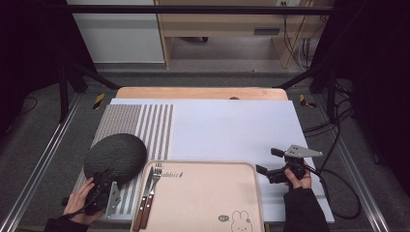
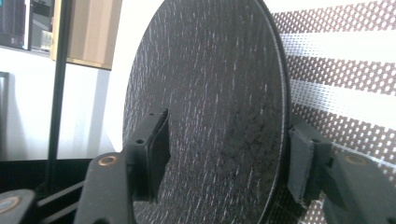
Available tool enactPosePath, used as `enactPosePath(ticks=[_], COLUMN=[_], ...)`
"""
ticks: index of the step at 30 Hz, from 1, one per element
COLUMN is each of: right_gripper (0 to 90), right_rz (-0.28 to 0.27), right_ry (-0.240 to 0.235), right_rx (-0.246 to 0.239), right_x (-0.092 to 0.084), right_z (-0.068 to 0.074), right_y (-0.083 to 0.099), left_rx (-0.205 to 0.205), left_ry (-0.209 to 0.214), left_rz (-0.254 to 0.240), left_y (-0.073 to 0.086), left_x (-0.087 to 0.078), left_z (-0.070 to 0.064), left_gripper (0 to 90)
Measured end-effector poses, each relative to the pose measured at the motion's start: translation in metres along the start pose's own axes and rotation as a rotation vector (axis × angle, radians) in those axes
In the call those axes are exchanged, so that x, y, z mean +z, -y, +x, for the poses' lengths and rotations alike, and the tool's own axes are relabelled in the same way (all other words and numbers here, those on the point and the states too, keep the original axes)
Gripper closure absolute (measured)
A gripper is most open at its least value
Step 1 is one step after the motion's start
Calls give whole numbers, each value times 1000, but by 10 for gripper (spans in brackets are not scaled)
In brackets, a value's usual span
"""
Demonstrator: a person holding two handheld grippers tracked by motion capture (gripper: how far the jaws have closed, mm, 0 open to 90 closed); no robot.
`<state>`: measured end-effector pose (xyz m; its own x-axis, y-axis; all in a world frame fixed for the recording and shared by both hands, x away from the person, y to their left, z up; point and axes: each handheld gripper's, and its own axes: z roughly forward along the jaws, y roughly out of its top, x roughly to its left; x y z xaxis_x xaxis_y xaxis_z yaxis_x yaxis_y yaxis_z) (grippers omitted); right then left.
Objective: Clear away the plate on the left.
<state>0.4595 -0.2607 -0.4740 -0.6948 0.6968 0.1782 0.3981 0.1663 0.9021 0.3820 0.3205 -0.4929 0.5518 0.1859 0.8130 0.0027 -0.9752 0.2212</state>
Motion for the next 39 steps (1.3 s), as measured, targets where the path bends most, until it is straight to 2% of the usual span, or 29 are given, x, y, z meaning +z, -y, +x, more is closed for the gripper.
enactPosePath(ticks=[4, 9, 10, 13, 19, 23, 27, 28, 29, 30, 39], right_gripper=[5, 5, 5, 5, 5, 5, 5, 5, 5, 5, 5], right_rz=[0, -1, -1, 0, 1, 5, 2, 3, 2, 2, 3], right_ry=[0, 1, 0, 0, 1, 1, 1, 1, 1, 1, 2], right_rx=[3, 0, -1, 0, -1, -1, -3, -2, -2, -3, -3], right_x=[0, 0, 0, 0, 1, 1, 1, 1, 1, 1, 1], right_z=[0, 0, 0, 0, 0, 1, 0, 0, 0, 0, 0], right_y=[0, 0, 0, 0, 0, 0, 0, 0, 0, 0, 0], left_rx=[52, 91, 114, 131, 140, 168, 159, 177, 139, 144, 152], left_ry=[-27, -57, -70, -88, -108, -107, -100, -95, -85, -85, -99], left_rz=[14, 27, 18, 15, 1, 8, 14, 10, 26, 29, 42], left_y=[-3, -6, -6, -6, -5, -6, -6, -7, -5, -5, -7], left_x=[1, 2, 3, 5, 7, 9, 10, 11, 11, 11, 11], left_z=[-6, -13, -14, -16, -17, -18, -20, -19, -23, -23, -25], left_gripper=[455, 533, 550, 573, 581, 637, 702, 724, 759, 783, 796])
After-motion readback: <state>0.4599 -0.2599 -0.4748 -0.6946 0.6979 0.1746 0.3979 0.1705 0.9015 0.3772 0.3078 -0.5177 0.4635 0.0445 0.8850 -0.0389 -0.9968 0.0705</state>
